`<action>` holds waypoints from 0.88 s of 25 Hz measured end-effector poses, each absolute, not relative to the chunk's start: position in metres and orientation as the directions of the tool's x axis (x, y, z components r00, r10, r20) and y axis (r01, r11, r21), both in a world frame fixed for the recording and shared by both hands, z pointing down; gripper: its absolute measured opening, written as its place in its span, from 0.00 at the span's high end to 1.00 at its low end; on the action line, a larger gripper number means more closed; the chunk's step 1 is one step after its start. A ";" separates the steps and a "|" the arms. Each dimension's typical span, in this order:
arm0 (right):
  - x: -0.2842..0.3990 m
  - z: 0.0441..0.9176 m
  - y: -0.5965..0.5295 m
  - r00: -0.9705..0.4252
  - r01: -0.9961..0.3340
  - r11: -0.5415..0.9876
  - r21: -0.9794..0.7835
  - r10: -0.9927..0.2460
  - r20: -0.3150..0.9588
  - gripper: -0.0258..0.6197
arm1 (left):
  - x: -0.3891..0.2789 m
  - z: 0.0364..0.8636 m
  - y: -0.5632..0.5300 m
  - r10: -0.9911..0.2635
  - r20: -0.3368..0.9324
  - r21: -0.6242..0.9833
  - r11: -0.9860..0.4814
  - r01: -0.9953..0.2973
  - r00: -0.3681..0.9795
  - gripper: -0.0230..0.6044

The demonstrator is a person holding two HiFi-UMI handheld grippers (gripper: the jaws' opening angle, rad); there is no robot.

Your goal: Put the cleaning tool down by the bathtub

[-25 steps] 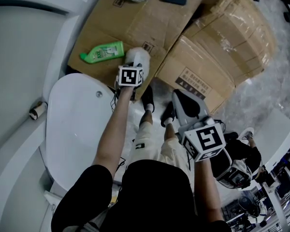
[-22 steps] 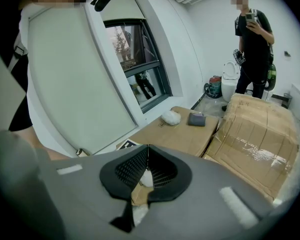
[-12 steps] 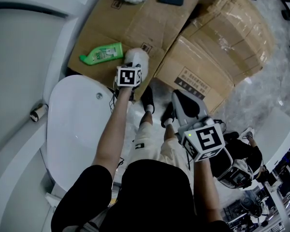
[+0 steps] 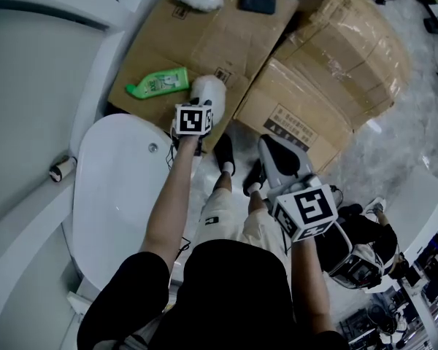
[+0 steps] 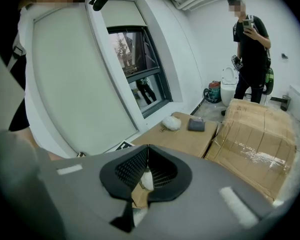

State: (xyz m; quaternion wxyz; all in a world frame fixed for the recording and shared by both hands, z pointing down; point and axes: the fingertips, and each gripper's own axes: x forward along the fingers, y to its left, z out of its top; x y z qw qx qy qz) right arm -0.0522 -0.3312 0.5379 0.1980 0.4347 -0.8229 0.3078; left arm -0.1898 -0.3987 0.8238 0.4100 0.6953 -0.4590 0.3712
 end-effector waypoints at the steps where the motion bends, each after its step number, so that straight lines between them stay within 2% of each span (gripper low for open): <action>1: -0.052 0.535 -0.330 -0.545 -0.836 0.434 -0.335 -0.595 0.590 0.95 | -0.190 0.820 -0.398 -0.337 0.892 0.227 -0.242 -0.943 0.301 0.75; 22: -0.016 0.487 -0.275 -0.609 -0.789 0.526 -0.318 -0.601 0.517 0.95 | -0.159 0.755 -0.327 -0.397 0.876 0.232 -0.153 -0.961 0.275 0.79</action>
